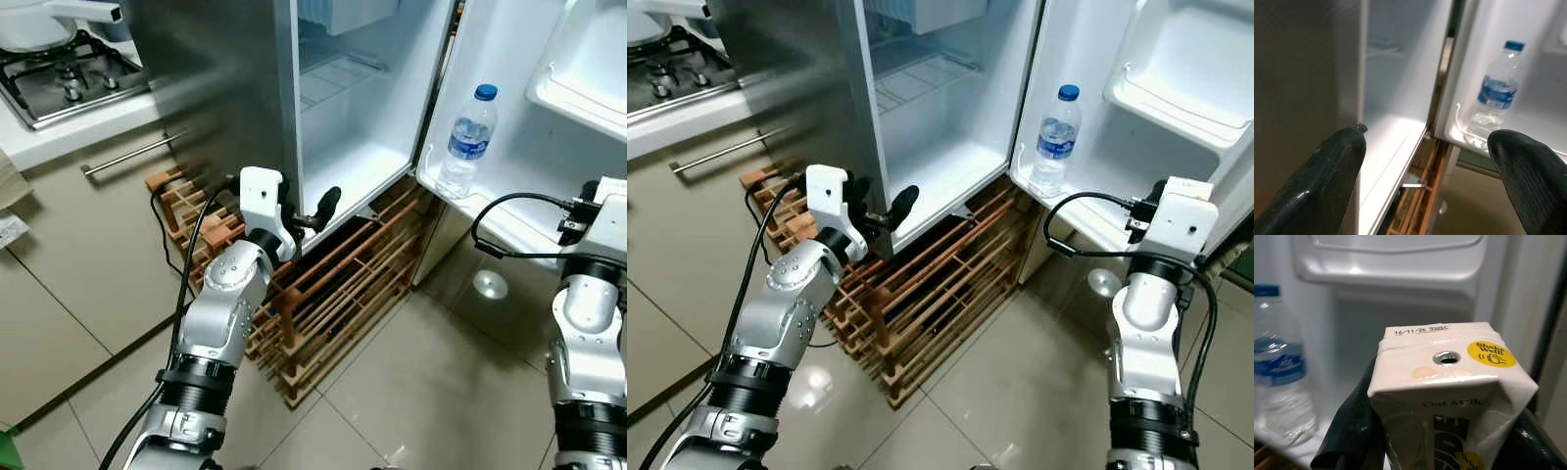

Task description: Restocking fridge

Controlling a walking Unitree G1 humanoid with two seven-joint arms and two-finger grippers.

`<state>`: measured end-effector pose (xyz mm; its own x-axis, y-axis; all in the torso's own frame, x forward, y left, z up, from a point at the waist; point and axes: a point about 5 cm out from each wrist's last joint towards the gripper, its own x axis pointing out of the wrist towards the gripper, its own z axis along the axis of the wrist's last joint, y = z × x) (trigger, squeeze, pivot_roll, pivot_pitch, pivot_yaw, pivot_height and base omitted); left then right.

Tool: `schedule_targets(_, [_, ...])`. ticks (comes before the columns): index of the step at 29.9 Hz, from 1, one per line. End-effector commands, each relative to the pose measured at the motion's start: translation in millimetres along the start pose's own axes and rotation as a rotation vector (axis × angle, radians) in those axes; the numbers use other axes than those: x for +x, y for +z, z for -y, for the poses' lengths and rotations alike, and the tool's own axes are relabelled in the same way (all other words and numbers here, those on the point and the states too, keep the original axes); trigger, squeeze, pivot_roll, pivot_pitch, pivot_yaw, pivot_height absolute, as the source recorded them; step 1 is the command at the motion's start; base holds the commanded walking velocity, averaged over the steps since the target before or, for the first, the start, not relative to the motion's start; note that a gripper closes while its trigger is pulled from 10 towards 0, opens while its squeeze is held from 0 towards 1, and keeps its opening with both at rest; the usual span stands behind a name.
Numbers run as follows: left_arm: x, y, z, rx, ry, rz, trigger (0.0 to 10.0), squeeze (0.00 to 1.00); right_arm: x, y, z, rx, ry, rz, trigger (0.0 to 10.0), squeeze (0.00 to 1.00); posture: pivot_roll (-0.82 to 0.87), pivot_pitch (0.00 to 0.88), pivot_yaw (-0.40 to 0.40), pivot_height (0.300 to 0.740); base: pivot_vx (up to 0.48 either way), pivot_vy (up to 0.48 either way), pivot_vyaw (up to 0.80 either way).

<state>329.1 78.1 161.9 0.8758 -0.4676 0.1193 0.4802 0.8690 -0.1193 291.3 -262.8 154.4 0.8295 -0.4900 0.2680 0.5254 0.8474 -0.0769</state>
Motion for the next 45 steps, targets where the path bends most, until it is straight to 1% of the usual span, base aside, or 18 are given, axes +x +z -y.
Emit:
schedule_targets(1, [-1.1, -0.2, 0.7, 0.02, 0.006, 0.019, 10.0, 0.0, -2.9, -1.5, -3.3, 0.018, 0.024, -0.015, 10.0, 0.28, -0.12, 0.005, 0.035, 0.74, 0.0, 0.0, -0.79])
schedule_targets(7, [0.3, -4.3, -5.4, 0.03, 0.052, 0.012, 10.0, 0.0, -3.5, -9.0, -2.0, 0.013, 0.029, -0.035, 10.0, 0.31, -0.12, 0.007, 0.039, 0.74, 0.0, 0.0, -0.78])
schedule_targets(11, [0.1, -4.3, -6.2, 0.043, 0.05, 0.018, 10.0, 0.0, 1.9, -11.4, 9.1, -0.022, 0.013, -0.037, 10.0, 0.34, -0.12, 0.007, 0.041, 0.74, 0.0, 0.0, -0.79])
schedule_targets(13, [0.1, -4.4, -5.7, 0.044, 0.046, 0.019, 10.0, 0.0, 3.8, -12.2, 12.4, -0.034, 0.006, -0.039, 10.0, 0.33, -0.12, 0.008, 0.042, 0.74, 0.0, 0.0, -0.79])
schedule_targets(14, [0.6, -4.3, -4.7, 0.044, 0.043, 0.02, 10.0, 0.0, 7.9, -11.7, 19.4, -0.063, -0.023, -0.033, 10.0, 0.33, -0.12, 0.006, 0.041, 0.74, 0.0, 0.0, -0.75])
schedule_targets(15, [0.9, -4.3, -4.5, 0.045, 0.043, 0.022, 10.0, 0.0, 9.3, -11.5, 21.7, -0.067, -0.035, -0.032, 10.0, 0.33, -0.12, 0.006, 0.041, 0.74, 0.0, 0.0, -0.75])
schedule_targets(16, [1.2, -4.1, -4.5, 0.044, 0.045, 0.024, 10.0, 0.0, 10.5, -11.5, 23.1, -0.064, -0.04, -0.033, 10.0, 0.32, -0.12, 0.006, 0.041, 0.74, 0.0, 0.0, -0.73])
schedule_targets(17, [1.5, -4.0, -4.9, 0.039, 0.049, 0.025, 10.0, 0.0, 11.4, -10.8, 23.8, -0.068, -0.04, -0.029, 10.0, 0.28, -0.12, 0.006, 0.041, 0.74, 0.0, 0.0, 0.0])
schedule_targets(20, [2.0, -4.3, -7.2, 0.018, 0.071, 0.025, 10.0, 0.0, 12.5, -9.0, 23.5, -0.072, -0.036, -0.022, 10.0, 0.27, -0.12, 0.006, 0.041, 0.74, 0.0, 0.0, 0.0])
schedule_targets(22, [2.6, -5.9, -12.6, -0.022, 0.117, 0.02, 10.0, 0.0, 11.7, -3.6, 17.2, -0.068, -0.009, 0.008, 10.0, 0.27, -0.12, 0.004, 0.041, 0.74, 0.0, 0.0, 0.0])
schedule_targets(23, [2.6, -5.9, -12.6, -0.022, 0.117, 0.02, 10.0, 0.0, 11.7, -3.6, 17.2, -0.068, -0.009, 0.008, 10.0, 0.27, -0.12, 0.004, 0.041, 0.74, 0.0, 0.0, 0.0])
schedule_targets(26, [3.1, -6.8, -15.8, -0.047, 0.152, 0.02, 10.0, 0.0, 10.1, 0.7, 10.1, -0.062, 0.021, 0.037, 10.0, 0.27, -0.13, 0.0, 0.041, 0.74, 0.0, 0.0, 0.0])
schedule_targets(27, [8.5, -6.8, -5.8, -0.008, 0.109, 0.024, 10.0, 0.0, 5.6, 5.1, -4.1, -0.05, 0.069, 0.066, 10.0, 0.27, -0.13, 0.0, 0.04, 0.74, 0.0, 0.0, 0.0])
schedule_targets(30, [17.5, -6.2, 9.3, 0.045, 0.022, 0.023, 10.0, 0.0, 1.5, 6.6, -16.6, -0.038, 0.117, 0.077, 10.0, 0.27, -0.13, 0.0, 0.04, 0.74, 0.0, -0.285, 0.0])
schedule_targets(34, [22.9, -5.0, 15.2, 0.05, -0.016, 0.024, 10.0, 0.0, 1.1, 5.5, -16.3, -0.037, 0.111, 0.074, 10.0, 0.27, -0.14, 0.0, 0.048, 0.74, 0.0, -0.461, 0.0])
schedule_targets(39, [25.4, -5.4, 21.8, 0.048, -0.057, 0.028, 10.0, 0.0, 0.6, 5.3, -14.5, -0.04, 0.107, 0.076, 10.0, 0.28, -0.14, 0.0, 0.05, 0.74, 0.0, -0.438, 0.0])
schedule_targets(42, [26.5, -6.3, 19.1, 0.026, -0.034, 0.025, 10.0, 0.0, 0.3, 5.3, -13.6, -0.046, 0.105, 0.077, 10.0, 0.27, -0.14, 0.0, 0.052, 0.74, 0.102, -0.12, 0.0])
schedule_targets(45, [26.2, -6.1, 17.1, 0.028, -0.029, 0.026, 10.0, 0.0, 1.4, 3.0, -10.1, -0.067, 0.095, 0.071, 10.0, 0.28, -0.14, 0.0, 0.049, 0.74, 0.0, 0.0, 0.0])
